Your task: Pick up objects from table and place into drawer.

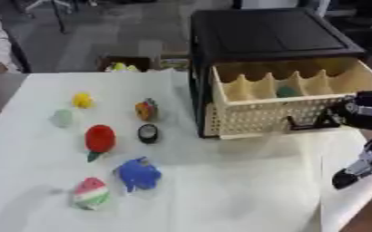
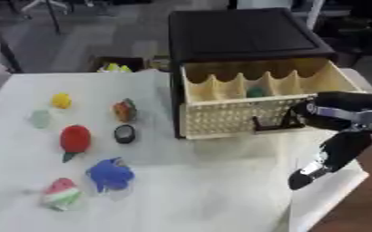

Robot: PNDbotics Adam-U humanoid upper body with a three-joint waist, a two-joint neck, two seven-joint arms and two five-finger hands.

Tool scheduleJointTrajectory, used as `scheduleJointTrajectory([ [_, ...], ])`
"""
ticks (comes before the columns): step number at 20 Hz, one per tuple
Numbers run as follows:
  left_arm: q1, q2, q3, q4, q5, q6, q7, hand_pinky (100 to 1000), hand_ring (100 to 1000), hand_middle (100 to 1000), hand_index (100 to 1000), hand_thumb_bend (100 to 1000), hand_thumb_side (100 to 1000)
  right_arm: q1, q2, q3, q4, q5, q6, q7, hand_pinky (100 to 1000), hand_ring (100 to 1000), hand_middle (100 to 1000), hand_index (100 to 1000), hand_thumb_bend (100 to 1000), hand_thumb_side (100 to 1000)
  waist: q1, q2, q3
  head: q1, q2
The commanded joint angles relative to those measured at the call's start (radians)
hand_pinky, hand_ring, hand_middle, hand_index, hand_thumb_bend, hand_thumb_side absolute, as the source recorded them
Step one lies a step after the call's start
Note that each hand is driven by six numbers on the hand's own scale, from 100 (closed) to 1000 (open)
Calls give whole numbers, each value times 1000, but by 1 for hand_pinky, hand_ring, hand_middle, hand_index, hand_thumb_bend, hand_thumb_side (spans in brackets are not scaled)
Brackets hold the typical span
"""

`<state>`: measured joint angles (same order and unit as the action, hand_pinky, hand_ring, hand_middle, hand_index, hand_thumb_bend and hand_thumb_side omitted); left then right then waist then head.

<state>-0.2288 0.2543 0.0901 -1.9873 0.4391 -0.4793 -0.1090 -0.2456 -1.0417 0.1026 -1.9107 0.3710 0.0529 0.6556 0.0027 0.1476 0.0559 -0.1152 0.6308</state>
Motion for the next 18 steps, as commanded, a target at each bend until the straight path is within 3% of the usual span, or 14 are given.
scheduleJointTrajectory([
  [1, -6, 25, 10, -13, -3, 0, 2, 568, 644, 638, 767, 100, 835, -6, -38, -28, -22, 9, 1, -16, 100, 100, 100, 818, 1000, 687, -3, -15, -1, 4, -6],
  [10, -5, 25, 11, -13, -4, -3, 2, 568, 644, 638, 766, 100, 834, 1, -33, -62, -45, 9, 3, -52, 100, 100, 100, 822, 1000, 724, 0, -14, -5, 7, -4],
  [18, -4, 26, 13, -13, -5, -5, 5, 568, 644, 638, 767, 100, 834, -9, -18, -111, -74, 0, 20, -119, 100, 100, 100, 800, 1000, 836, 0, -15, -9, 12, 0],
])
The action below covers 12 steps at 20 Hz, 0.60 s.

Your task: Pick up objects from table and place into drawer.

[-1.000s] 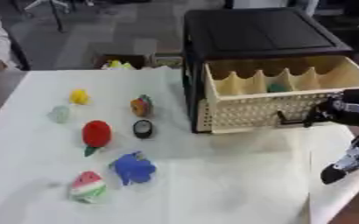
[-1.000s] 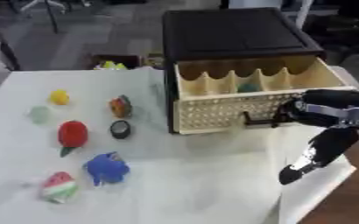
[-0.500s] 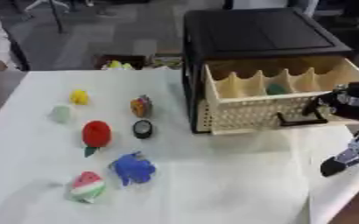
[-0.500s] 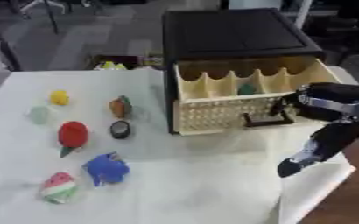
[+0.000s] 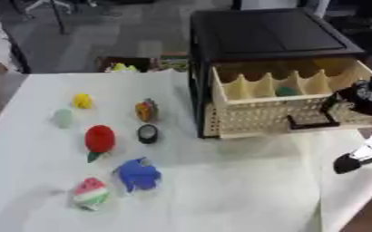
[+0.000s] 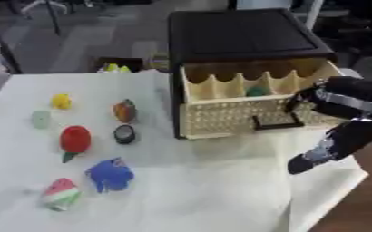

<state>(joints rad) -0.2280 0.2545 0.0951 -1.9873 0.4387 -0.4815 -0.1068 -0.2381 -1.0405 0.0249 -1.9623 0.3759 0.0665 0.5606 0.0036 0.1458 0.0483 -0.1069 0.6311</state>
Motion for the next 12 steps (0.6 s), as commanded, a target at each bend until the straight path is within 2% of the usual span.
scheduleJointTrajectory([
  [1, -4, 26, 8, -13, -5, -3, 4, 568, 644, 637, 767, 100, 834, -21, -15, -41, -27, -7, 10, -36, 100, 100, 100, 792, 1000, 863, -1, -14, -2, 4, 0],
  [5, -3, 25, 9, -13, -8, -3, 5, 568, 644, 637, 767, 100, 834, -39, 5, -73, -36, -21, 33, -98, 100, 100, 100, 772, 1000, 923, 0, -13, -3, 7, 1],
  [6, -2, 24, 9, -13, -8, -3, 6, 568, 644, 637, 767, 100, 834, -45, 11, -79, -37, -27, 38, -118, 100, 100, 100, 759, 983, 967, 1, -13, -3, 7, 2],
  [7, -2, 24, 9, -13, -8, -4, 6, 568, 643, 637, 767, 100, 834, -50, 15, -84, -37, -33, 43, -138, 100, 100, 100, 755, 947, 1000, 2, -12, -3, 7, 2],
  [9, -2, 23, 9, -13, -9, -5, 6, 568, 643, 637, 767, 100, 834, -63, 26, -94, -38, -48, 55, -190, 100, 100, 100, 749, 898, 1000, 3, -12, -3, 8, 3],
  [12, -1, 22, 9, -13, -10, -7, 6, 567, 643, 637, 766, 100, 834, -77, 40, -102, -38, -67, 82, -275, 100, 100, 100, 741, 733, 1000, 6, -10, -3, 10, 5],
])
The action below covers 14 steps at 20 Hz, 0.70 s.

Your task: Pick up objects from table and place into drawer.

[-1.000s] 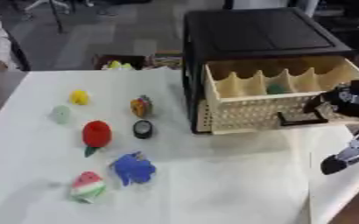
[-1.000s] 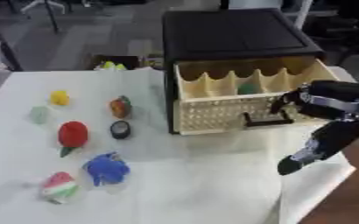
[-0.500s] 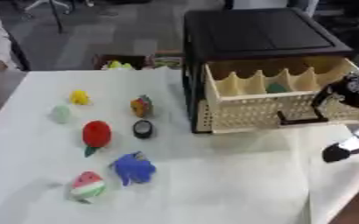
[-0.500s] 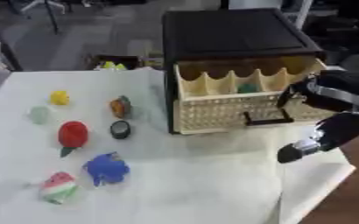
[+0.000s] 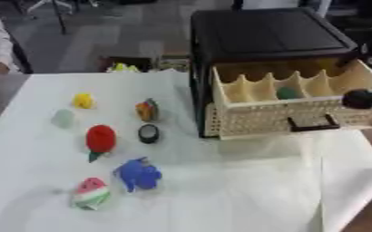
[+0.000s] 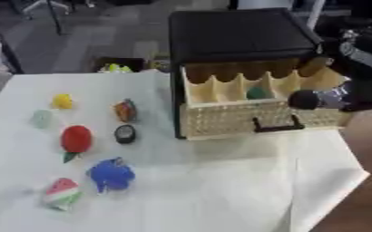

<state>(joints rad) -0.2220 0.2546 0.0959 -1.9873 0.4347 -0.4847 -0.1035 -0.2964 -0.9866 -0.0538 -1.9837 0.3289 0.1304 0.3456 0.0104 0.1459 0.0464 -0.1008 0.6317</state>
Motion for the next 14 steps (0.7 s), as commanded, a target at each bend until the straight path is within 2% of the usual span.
scheduleJointTrajectory([
  [1, -7, 22, 8, -13, -6, -4, 2, 567, 643, 637, 766, 100, 834, -22, -11, -23, -16, -27, 27, -84, 100, 100, 100, 740, 700, 1000, 0, -9, 0, 4, 5],
  [2, -7, 22, 8, -13, -7, -4, 1, 567, 643, 637, 766, 100, 833, -26, -8, -24, -16, -34, 38, -107, 100, 100, 100, 740, 617, 1000, 1, -9, 0, 4, 5],
  [3, -7, 21, 8, -13, -7, -5, 1, 567, 643, 637, 766, 100, 834, -29, -5, -23, -16, -41, 48, -129, 100, 100, 100, 740, 601, 1000, 1, -8, 0, 4, 6],
  [4, -7, 21, 8, -13, -7, -5, 1, 567, 643, 637, 766, 100, 835, -33, -1, -25, -16, -50, 61, -153, 100, 100, 100, 740, 453, 1000, 2, -8, 0, 5, 6],
  [6, -6, 20, 8, -13, -8, -5, 0, 567, 643, 637, 766, 100, 834, -39, 5, -26, -16, -73, 87, -204, 100, 100, 100, 736, 342, 1000, 3, -7, 1, 6, 6],
  [9, -6, 20, 8, -13, -8, -7, 0, 567, 643, 637, 766, 100, 834, -52, 14, -23, -16, -114, 98, -297, 100, 100, 100, 735, 384, 1000, 4, -7, 3, 8, 5],
  [13, -6, 19, 7, -13, -7, -8, 0, 567, 643, 637, 766, 100, 833, -65, 28, -16, -16, -163, 78, -418, 100, 100, 100, 739, 414, 1000, 7, -6, 5, 15, 2],
  [14, -6, 19, 7, -13, -7, -8, 0, 567, 643, 637, 766, 100, 833, -67, 32, -14, -16, -173, 70, -443, 100, 100, 100, 731, 416, 971, 7, -6, 5, 17, 2],
])
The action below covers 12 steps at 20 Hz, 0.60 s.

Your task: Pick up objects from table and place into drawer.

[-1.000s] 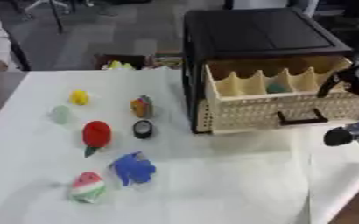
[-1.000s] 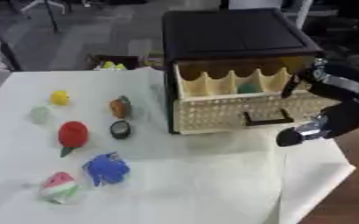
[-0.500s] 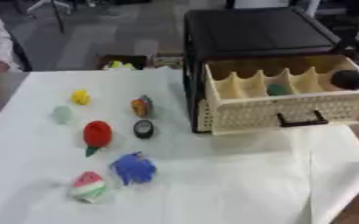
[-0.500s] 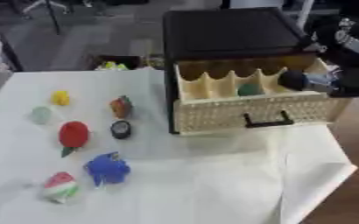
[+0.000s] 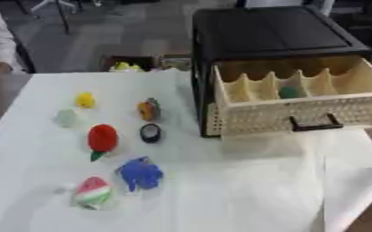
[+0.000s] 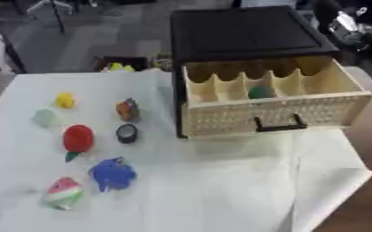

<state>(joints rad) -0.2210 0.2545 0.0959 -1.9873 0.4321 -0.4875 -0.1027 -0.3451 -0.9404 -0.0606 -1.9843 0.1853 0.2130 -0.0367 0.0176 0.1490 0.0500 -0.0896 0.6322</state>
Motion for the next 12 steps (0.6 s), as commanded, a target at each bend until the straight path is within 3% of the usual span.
scheduleJointTrajectory([
  [1, -8, 18, 7, -13, -4, -6, -1, 567, 643, 637, 766, 100, 833, -20, -8, -4, -16, -39, -22, -85, 100, 100, 100, 728, 418, 938, 1, -9, 2, 7, 1],
  [2, -8, 18, 6, -13, -4, -6, -2, 567, 643, 637, 766, 100, 832, -24, -1, -1, -16, -50, -30, -109, 100, 100, 100, 725, 424, 869, 1, -8, 3, 7, 1],
  [4, -7, 18, 6, -13, -4, -7, -2, 567, 643, 637, 766, 100, 832, -36, 15, 3, -16, -71, -51, -164, 100, 100, 117, 731, 428, 818, 3, -8, 4, 7, 2],
  [6, -8, 18, 6, -13, -3, -8, -2, 567, 643, 637, 766, 100, 831, -51, 38, 8, -16, -87, -71, -214, 100, 199, 222, 745, 437, 762, 4, -8, 6, 8, 4],
  [12, -8, 33, 1, -13, 1, -29, -6, 565, 642, 637, 769, 100, 810, -92, 105, 16, -16, -99, -156, -336, 100, 419, 447, 791, 442, 804, 15, -10, 16, 20, 15],
])
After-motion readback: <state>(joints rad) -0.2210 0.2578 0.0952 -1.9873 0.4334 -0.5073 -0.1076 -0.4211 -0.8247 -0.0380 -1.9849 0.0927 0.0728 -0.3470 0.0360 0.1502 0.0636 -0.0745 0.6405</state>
